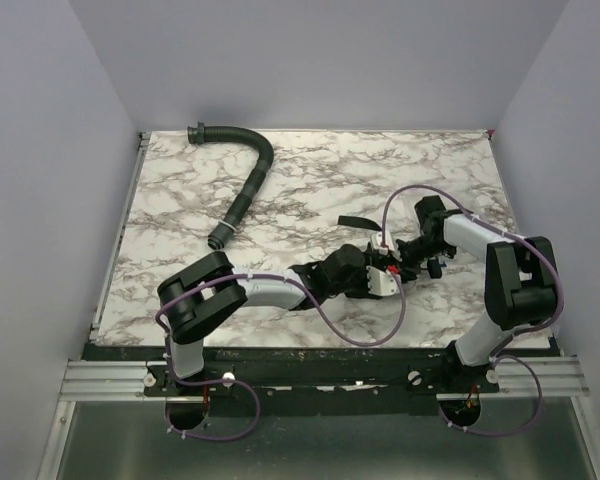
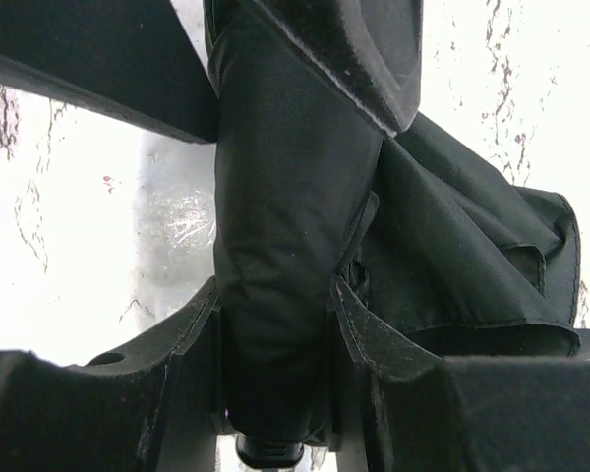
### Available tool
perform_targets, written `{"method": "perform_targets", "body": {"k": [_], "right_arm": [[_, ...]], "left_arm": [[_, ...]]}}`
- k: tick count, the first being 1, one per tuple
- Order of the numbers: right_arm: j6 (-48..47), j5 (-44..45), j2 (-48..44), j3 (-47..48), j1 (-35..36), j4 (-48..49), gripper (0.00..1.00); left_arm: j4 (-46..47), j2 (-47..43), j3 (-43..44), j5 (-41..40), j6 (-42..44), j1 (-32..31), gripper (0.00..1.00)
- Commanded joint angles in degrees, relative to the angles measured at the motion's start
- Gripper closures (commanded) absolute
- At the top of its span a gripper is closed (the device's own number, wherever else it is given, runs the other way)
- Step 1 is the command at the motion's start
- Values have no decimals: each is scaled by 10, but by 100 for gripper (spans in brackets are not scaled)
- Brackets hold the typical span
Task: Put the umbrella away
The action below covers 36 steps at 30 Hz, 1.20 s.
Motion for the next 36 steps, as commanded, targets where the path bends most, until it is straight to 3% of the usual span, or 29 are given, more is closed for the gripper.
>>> {"method": "perform_targets", "body": {"k": [1, 3, 11, 27, 34, 36], "right_arm": [[24, 50, 40, -27, 42, -109, 76], [23, 54, 37, -33, 42, -102, 76], [-10, 49, 1, -55, 43, -96, 76], [-8, 40, -8, -57, 42, -84, 76], [-2, 28, -5, -50, 43, -90, 76], [-1, 26, -5, -49, 42, -89, 76]], "left_arm": [[12, 23, -55, 41, -29, -2, 29], [74, -9, -107, 55, -56, 4, 22], [191, -82, -200, 107, -100, 31, 18], [241, -43, -164, 185, -176, 31, 19], [217, 18, -126, 199, -203, 31, 38], [200, 35, -118, 210, -209, 31, 49]]}}
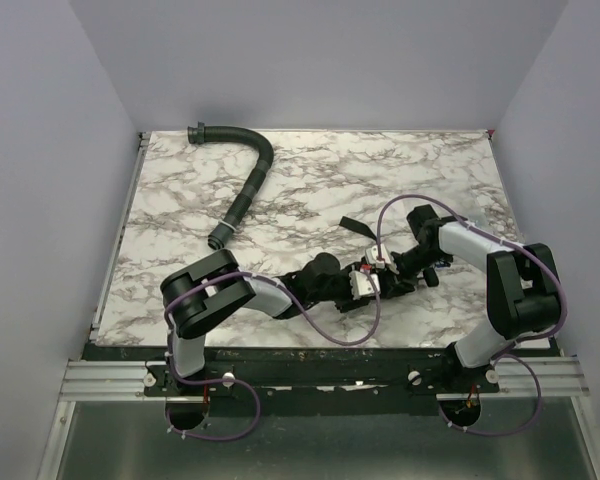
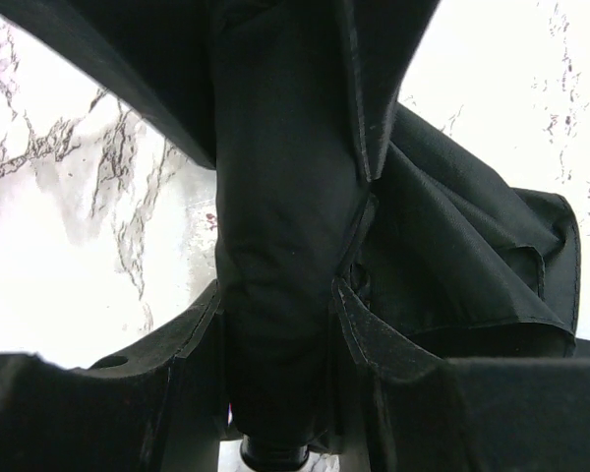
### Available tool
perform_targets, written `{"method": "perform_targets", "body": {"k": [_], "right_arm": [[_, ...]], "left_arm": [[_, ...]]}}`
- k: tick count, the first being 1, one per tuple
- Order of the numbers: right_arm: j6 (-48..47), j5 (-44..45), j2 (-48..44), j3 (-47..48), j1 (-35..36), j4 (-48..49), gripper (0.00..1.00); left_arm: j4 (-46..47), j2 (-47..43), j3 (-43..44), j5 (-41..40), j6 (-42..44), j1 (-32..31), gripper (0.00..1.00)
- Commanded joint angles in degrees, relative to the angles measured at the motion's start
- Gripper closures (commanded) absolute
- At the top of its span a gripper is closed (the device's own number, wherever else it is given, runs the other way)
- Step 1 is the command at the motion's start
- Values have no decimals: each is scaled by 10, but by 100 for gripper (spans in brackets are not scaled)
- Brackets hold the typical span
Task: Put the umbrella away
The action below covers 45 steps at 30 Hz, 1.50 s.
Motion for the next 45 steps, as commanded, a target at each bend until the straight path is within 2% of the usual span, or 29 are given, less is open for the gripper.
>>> {"method": "perform_targets", "body": {"k": [1, 3, 4, 9, 11, 16, 17, 18, 19, 22, 25, 29, 40, 45], "right_arm": [[18, 30, 25, -19, 5, -51, 75], [26, 23, 27, -16, 5, -48, 71], [32, 19, 27, -14, 5, -48, 67], [72, -15, 4, 21, -4, -57, 41], [81, -33, -11, 48, -26, -64, 31], [24, -56, -11, 125, -99, -142, 27], [14, -56, -12, 136, -109, -153, 22], [3, -57, -16, 148, -121, -168, 4], [-5, -58, -23, 158, -123, -180, 0], [-30, -63, -55, 166, -142, -201, 0], [-85, -81, -111, 123, -141, -201, 0], [-102, -87, -211, -6, -127, -77, 0], [-62, 48, -193, -142, -44, 178, 2], [-62, 95, -176, -177, -7, 209, 13]], "left_arm": [[-28, 41, 23, 51, -31, -1, 59], [-62, 54, 43, 65, -48, 0, 79], [-92, 63, 54, 67, -55, 1, 82], [-247, 91, 100, 74, -142, 14, 87], [-281, 108, 102, 93, -191, 29, 88], [-329, 124, 88, 132, -251, 73, 89], [-352, 130, 96, 143, -253, 82, 89], [-374, 136, 107, 154, -253, 91, 89], [-397, 142, 115, 160, -256, 98, 89], [-464, 166, 150, 166, -251, 110, 88], [-519, 198, 193, 173, -248, 110, 88], [-574, 240, 251, 191, -252, 110, 88], [-619, 275, 310, 210, -260, 109, 88], [-616, 278, 314, 218, -270, 109, 88]]}}
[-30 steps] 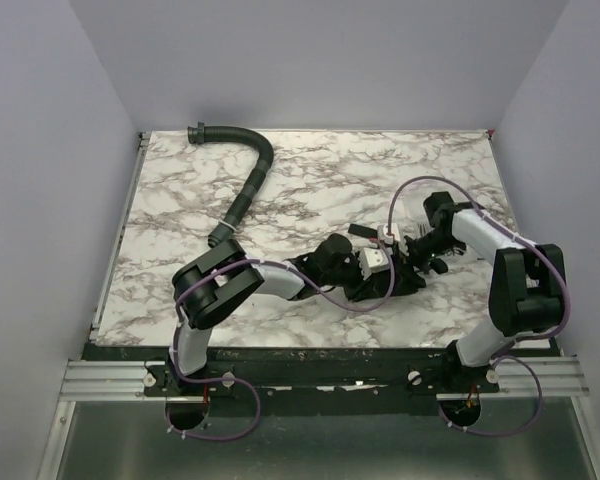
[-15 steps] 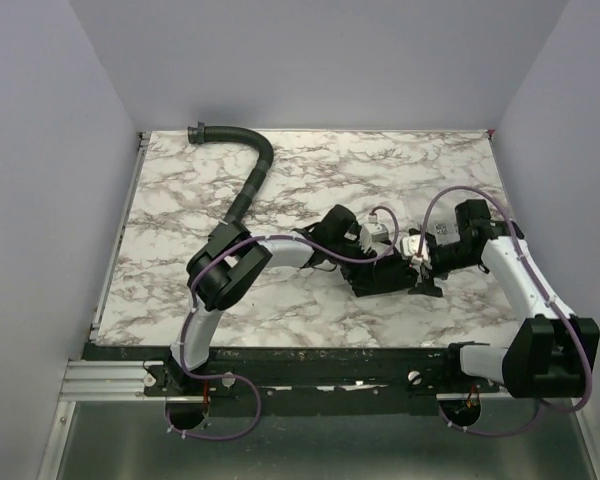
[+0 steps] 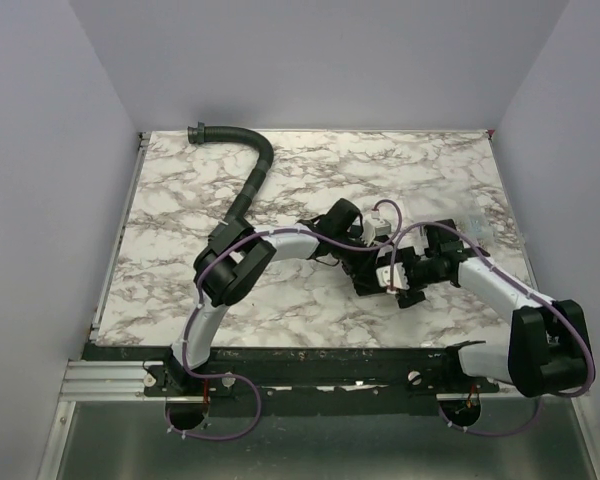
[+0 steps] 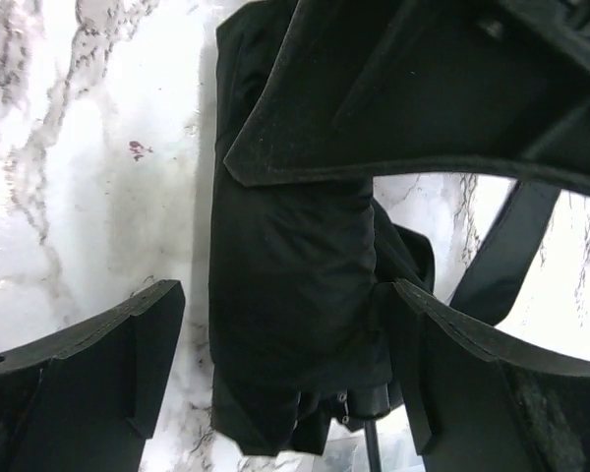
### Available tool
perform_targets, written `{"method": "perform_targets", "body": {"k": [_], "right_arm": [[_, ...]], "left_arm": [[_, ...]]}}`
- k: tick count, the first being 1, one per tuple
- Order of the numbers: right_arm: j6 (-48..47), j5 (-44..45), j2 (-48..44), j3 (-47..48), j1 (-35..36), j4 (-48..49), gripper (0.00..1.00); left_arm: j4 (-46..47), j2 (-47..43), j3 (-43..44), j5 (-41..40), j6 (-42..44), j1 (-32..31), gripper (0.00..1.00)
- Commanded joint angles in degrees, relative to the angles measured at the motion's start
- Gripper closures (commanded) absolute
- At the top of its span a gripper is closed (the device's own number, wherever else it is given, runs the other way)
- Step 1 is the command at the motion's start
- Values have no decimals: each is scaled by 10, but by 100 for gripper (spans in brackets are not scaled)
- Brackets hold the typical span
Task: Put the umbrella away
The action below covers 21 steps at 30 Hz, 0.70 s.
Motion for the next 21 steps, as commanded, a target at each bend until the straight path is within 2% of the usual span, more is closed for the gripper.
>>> {"method": "perform_targets", "body": {"k": [1, 3, 6, 8, 9, 12, 14, 15, 17, 21], "right_arm": [[8, 77, 25, -40, 33, 59, 16], [9, 95, 39, -45, 36, 56, 23], [11, 117, 65, -33, 38, 19, 54], [8, 132, 76, -34, 39, 4, 72], [4, 138, 76, -39, 39, 0, 76], [-7, 144, 66, -57, 39, -6, 84], [-13, 141, 56, -64, 39, -10, 88], [-16, 140, 51, -68, 40, -12, 88], [-25, 138, 36, -77, 42, -14, 88], [-39, 123, 19, -81, 51, -33, 90]], "left_arm": [[-179, 85, -49, -76, 1, -12, 88], [-176, 83, -47, -73, -4, -13, 87], [-166, 73, -48, -70, -15, -11, 85], [-138, 50, -61, -69, -34, -10, 76], [-120, 33, -72, -73, -50, -7, 67], [-30, -56, -129, -95, -101, 2, 38], [24, -133, -171, -115, -127, 11, 24], [54, -165, -191, -125, -141, 16, 20], [116, -240, -238, -145, -169, 32, 2], [232, -330, -325, -169, -253, 80, 2]]}}
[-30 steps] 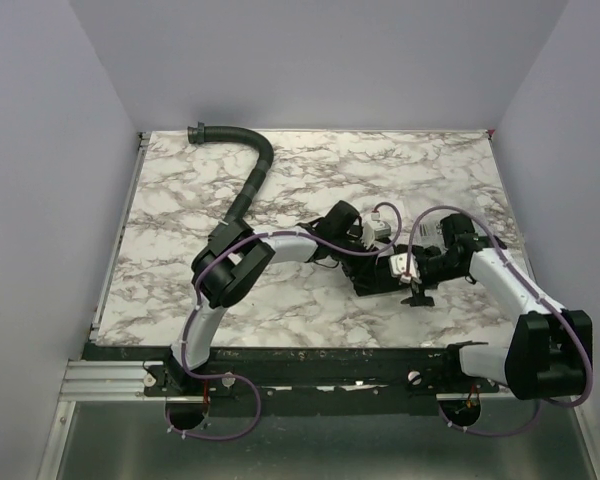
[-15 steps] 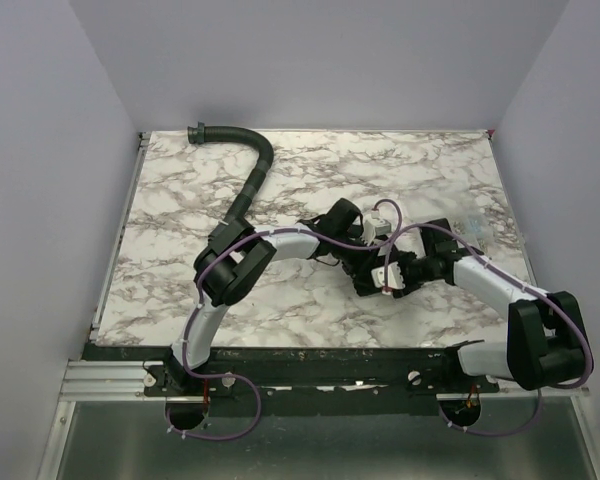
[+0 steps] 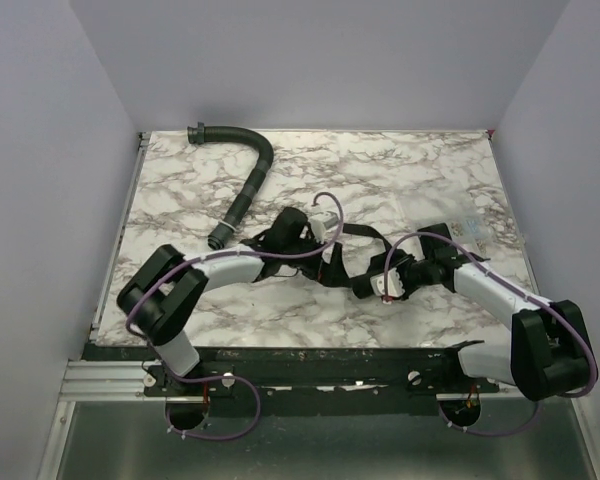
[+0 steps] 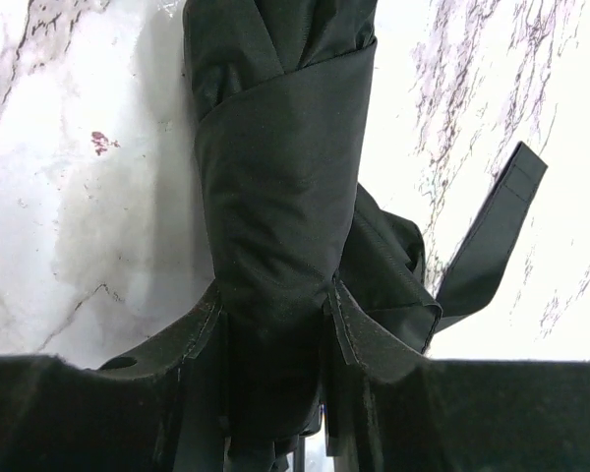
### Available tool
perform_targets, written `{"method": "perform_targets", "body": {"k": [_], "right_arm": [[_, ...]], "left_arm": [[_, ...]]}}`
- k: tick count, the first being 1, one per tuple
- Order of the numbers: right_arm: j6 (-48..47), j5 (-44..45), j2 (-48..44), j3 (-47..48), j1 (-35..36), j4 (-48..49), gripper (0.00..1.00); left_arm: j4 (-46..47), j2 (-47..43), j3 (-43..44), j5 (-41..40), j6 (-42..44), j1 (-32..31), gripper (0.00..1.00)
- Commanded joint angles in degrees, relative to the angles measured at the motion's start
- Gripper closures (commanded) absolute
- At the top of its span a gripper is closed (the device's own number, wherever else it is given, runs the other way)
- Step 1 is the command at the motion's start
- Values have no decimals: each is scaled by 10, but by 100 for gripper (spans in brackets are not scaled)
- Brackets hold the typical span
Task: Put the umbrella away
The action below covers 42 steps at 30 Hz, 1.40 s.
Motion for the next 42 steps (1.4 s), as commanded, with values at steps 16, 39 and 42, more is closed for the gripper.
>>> {"method": "perform_targets", "body": {"k": [16, 39, 42], "right_arm": [[115, 75, 67, 41, 178, -161, 91], [246, 131, 89, -6, 203, -52, 92], [244, 130, 88, -6, 203, -54, 92]], "left_arm": [[209, 13, -33, 13, -237, 113, 9], [58, 117, 77, -166, -287, 49, 16], [71, 128, 81, -193, -316, 45, 23]]}}
